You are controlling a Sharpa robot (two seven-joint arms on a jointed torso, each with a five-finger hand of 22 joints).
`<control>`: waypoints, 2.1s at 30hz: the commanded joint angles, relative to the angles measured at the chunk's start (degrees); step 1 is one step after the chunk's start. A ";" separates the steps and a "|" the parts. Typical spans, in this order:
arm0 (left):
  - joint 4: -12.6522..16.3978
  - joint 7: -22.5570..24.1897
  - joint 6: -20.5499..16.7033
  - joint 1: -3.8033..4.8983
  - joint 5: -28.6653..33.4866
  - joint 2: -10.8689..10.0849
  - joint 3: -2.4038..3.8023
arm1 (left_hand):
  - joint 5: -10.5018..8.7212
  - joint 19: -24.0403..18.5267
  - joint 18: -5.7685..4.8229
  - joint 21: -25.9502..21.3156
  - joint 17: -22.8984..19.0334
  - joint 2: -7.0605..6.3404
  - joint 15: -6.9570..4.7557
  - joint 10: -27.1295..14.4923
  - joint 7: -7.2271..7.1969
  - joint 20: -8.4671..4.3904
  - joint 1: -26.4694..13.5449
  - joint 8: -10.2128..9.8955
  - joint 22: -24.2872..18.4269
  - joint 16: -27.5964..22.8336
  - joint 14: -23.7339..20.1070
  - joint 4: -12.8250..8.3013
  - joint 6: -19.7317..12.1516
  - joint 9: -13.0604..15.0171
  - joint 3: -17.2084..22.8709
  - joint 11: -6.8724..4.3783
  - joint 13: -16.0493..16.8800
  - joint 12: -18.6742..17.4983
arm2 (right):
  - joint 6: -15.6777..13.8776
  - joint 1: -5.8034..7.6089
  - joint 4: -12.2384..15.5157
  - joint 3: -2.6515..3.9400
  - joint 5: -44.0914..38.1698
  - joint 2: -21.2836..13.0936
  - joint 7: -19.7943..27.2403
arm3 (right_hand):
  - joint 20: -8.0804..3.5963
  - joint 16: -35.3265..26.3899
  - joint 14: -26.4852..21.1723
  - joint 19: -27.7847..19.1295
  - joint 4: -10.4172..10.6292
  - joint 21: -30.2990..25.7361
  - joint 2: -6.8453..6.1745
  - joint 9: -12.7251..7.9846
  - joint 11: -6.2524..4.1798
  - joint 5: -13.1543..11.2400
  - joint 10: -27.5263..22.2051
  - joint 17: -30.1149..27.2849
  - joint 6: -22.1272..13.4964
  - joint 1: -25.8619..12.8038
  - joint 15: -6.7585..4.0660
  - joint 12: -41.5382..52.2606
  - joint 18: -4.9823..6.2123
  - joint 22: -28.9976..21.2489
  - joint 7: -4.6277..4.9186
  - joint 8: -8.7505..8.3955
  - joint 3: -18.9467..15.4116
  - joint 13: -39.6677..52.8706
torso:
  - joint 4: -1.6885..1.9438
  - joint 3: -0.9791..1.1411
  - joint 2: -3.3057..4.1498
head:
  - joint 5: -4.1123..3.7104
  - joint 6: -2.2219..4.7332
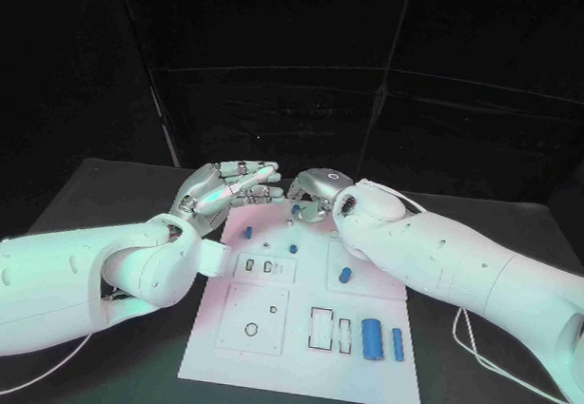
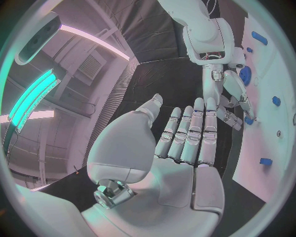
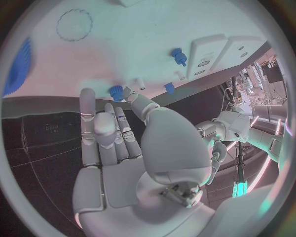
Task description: Assemble the parts on the task board
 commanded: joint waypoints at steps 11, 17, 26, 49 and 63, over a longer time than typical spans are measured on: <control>0.31 0.39 0.80 0.12 -0.43 -0.80 0.03 | 0.22 0.47 0.78 0.23 -0.05 -0.02 0.01 0.14 1.46 -0.09 0.78 -0.37 -0.07 -0.31 0.45 -0.35 0.03 -0.07 0.18 0.17 -0.01 -0.37 | -5.77 0.12 12.32 0.04 3.97 -10.86 -3.27 | -0.25 1.77 1.00 1.04 2.08 -0.25 -0.21 0.54 -0.54 1.40 1.32 1.93 0.95 0.24 -0.50 4.31 0.89 -0.75 -0.38 1.29 -3.95 0.76 | -0.82 0.28 -0.36 | 0.13 0.17; 0.26 0.35 0.98 0.11 -0.43 -1.08 0.02 | 0.22 0.49 0.78 0.22 -0.05 0.03 0.01 0.16 1.45 -0.09 0.84 -0.38 -0.08 -0.32 0.47 -0.41 0.04 -0.06 0.21 0.17 -0.01 -0.38 | -1.43 0.13 19.26 0.89 8.87 -19.06 -6.70 | -2.03 9.02 3.90 6.99 6.04 4.76 -3.73 0.11 -3.49 8.50 16.54 13.33 -2.34 -3.33 -2.68 14.74 -0.26 6.29 -1.99 0.24 -10.29 5.74 | -1.51 0.50 -0.60 | 0.11 0.31; -0.09 0.30 1.23 0.10 -0.43 -0.95 0.00 | 0.22 0.51 0.78 0.22 -0.05 0.05 0.01 0.18 1.44 -0.10 0.85 -0.37 -0.09 -0.33 0.49 -0.44 0.06 -0.06 0.21 0.16 -0.01 -0.38 | 5.66 0.14 20.48 1.61 14.40 -24.13 -12.59 | -2.68 17.92 5.87 12.18 21.63 10.17 -3.48 0.52 -3.58 9.03 16.29 28.82 -4.80 3.74 -2.63 54.00 -1.79 14.76 -2.19 3.03 -25.42 45.34 | -1.78 0.71 -0.59 | -0.13 0.23; -0.68 0.25 1.40 0.10 -0.43 -0.72 0.00 | 0.22 0.51 0.78 0.22 -0.05 0.05 0.01 0.18 1.44 -0.10 0.85 -0.37 -0.09 -0.33 0.49 -0.44 0.06 -0.06 0.21 0.16 -0.01 -0.38 | 5.75 0.12 18.11 1.69 13.76 -21.29 -13.04 | -1.97 20.09 6.73 13.57 25.63 12.83 -0.80 0.66 -3.27 9.91 24.20 33.71 -4.59 8.78 -2.30 73.82 -2.41 18.51 -1.95 6.64 -25.70 69.25 | -1.71 0.68 -0.53 | -0.45 -0.24; -1.02 0.09 1.55 0.10 -0.43 -0.59 0.00 | 0.22 0.56 0.78 0.21 -0.07 0.12 0.00 0.26 1.42 -0.11 0.91 -0.37 -0.13 -0.38 0.51 -0.54 0.12 -0.05 0.23 0.14 0.00 -0.38 | 4.02 0.12 17.95 1.70 9.95 -20.50 -12.31 | -1.95 20.61 6.98 14.30 23.85 13.88 -0.14 0.42 -3.22 9.25 26.37 35.00 -4.39 9.22 -2.25 77.13 -2.68 20.11 -1.93 6.90 -25.62 73.50 | -1.75 0.76 -0.48 | -0.50 -0.47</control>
